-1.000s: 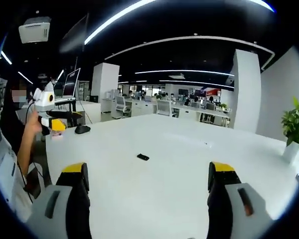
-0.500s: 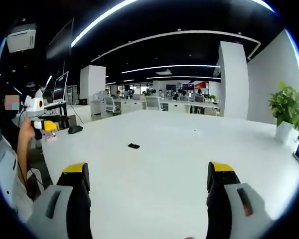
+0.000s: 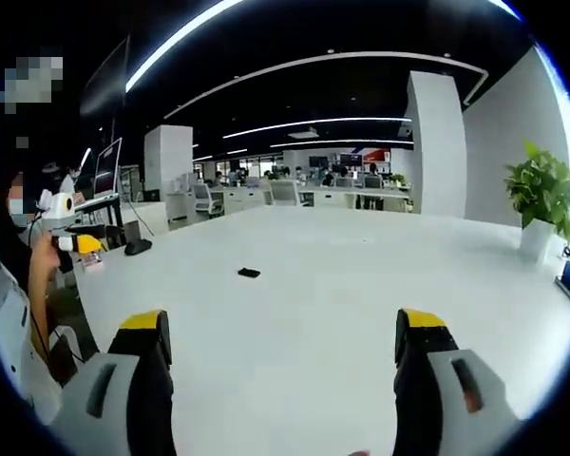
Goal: Snap the two parts of the plastic buckle together until the buckle closes and remains connected.
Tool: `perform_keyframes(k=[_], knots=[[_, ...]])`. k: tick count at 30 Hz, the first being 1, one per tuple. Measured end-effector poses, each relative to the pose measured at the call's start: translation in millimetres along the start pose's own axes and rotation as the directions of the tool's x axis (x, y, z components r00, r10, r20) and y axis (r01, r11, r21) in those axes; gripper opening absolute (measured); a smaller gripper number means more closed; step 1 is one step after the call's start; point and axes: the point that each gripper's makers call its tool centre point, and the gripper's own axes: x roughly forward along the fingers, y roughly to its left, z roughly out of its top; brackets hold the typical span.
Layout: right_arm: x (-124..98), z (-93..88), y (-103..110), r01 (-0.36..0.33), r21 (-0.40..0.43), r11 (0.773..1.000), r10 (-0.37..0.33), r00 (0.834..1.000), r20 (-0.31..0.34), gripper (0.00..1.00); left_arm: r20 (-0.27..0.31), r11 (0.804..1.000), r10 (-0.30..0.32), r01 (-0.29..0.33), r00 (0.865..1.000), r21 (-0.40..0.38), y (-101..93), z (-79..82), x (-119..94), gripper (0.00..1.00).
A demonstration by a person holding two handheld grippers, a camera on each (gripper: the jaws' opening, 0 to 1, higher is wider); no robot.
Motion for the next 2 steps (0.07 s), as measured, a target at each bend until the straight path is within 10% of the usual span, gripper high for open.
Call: perform_keyframes(k=[2], knots=[[-0.8,0.6,0.2,0.002,-0.001,1.0,-0.002,1.0,0.002,0.98,0.001,1.0,0.002,-0.002,1.0,0.002,0.3,0.1,-0.7,0.94]])
